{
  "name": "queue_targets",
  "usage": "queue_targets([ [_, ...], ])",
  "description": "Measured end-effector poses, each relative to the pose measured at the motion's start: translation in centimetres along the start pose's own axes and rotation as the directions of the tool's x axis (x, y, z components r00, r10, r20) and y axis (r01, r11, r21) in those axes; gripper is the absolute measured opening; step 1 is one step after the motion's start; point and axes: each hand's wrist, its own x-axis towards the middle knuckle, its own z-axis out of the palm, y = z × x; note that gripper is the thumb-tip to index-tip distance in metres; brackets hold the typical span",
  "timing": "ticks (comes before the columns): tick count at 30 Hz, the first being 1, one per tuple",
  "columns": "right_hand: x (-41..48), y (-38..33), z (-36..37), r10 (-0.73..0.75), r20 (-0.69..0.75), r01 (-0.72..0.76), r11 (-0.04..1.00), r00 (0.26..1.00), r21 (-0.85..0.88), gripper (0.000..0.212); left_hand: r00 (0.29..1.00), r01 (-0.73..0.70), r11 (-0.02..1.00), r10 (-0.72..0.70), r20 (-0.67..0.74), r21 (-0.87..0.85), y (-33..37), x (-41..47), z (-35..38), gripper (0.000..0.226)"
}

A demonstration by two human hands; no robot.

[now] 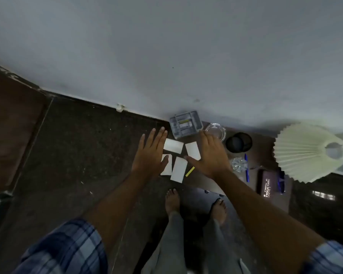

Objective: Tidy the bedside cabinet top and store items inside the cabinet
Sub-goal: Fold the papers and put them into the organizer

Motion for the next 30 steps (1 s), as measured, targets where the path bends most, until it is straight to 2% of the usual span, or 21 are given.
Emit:
queue_targets([
  [5,1.6,0.4,5.2,0.034,-0.024,-0.034,0.999,0.999,0.004,0.059,0.995,0.058,0.995,-0.051,0.089,-0.075,-0.8,1.4,4.3,0.078],
  [8,2.2,0.3,8.0,0.023,-0.015,-0.022,0.999,1.0,0.037,0.047,0.992,0.065,0.988,-0.048,0.121,-0.141,-1.3,1.9,6.7,0.075],
  [17,5.4,-0.2,14.7,0.036,0.087,-0.039,0.999,0.996,0.029,0.04,0.985,0.068,0.973,-0.03,0.171,-0.22,-1.7,3.9,12.4,0.063],
  [21,6.8,-0.7,16.0,0.109,0.114,-0.118,0.99,0.987,0.076,0.038,0.983,0.09,0.953,-0.039,0.177,-0.291,-1.6,4.7,13.5,0.06],
  [26,7.9,-1.1,17.3,0.162,0.121,-0.171,0.983,0.979,0.061,0.037,0.98,0.192,0.853,-0.145,0.133,-0.485,-1.5,6.0,14.4,0.05],
  [30,8.1,-1.0,18.2,0.171,0.118,-0.178,0.983,0.978,0.053,0.036,0.946,0.322,0.726,-0.259,0.193,-0.607,-1.2,6.9,15.0,0.038],
])
